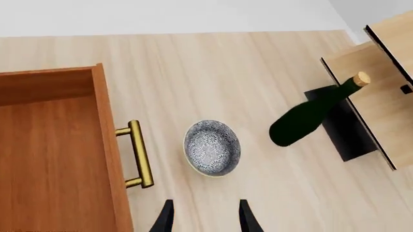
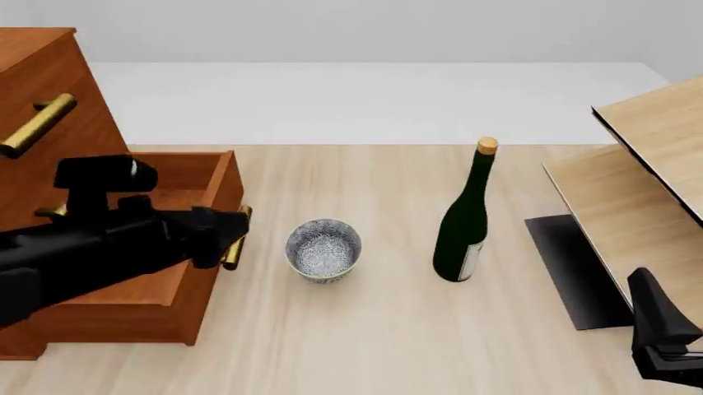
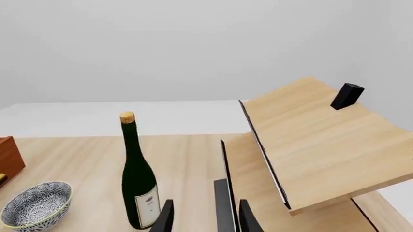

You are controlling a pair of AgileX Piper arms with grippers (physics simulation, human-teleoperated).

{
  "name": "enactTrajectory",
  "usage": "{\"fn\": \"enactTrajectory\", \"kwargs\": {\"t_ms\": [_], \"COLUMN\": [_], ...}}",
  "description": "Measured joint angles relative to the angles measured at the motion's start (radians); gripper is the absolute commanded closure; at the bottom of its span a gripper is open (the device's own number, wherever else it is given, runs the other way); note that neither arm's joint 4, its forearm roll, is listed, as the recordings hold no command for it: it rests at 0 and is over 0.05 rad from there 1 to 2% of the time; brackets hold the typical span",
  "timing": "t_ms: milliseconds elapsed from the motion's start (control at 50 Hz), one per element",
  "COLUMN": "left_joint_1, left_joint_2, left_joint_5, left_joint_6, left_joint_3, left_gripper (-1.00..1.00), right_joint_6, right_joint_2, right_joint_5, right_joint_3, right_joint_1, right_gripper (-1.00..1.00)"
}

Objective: Close the bottom drawer of the cabinet and open the top drawer.

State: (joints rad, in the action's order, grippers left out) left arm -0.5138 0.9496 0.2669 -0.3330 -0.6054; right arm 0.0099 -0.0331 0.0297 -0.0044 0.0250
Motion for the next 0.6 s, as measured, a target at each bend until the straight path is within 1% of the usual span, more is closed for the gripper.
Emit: {"fn": "enactTrajectory", "kwargs": {"t_ms": [380,600], "left_joint_1": [-0.057,-0.048], "left_joint_2": [0.084,0.116], "left_joint_5": [-0.063,-0.099], "left_joint_6": [-0.062,-0.067], "left_joint_3": [0.065,0.109], "left_gripper": [-1.00,-1.00], "right_joint_6": [0.002,0.003], "right_joint_2": [0.004,0.002], "right_joint_5": [-0.004,-0.003], "right_joint_3": [0.000,0.000], "right_joint_1": [0.000,-0.001], "right_gripper": [-1.00,-1.00]}}
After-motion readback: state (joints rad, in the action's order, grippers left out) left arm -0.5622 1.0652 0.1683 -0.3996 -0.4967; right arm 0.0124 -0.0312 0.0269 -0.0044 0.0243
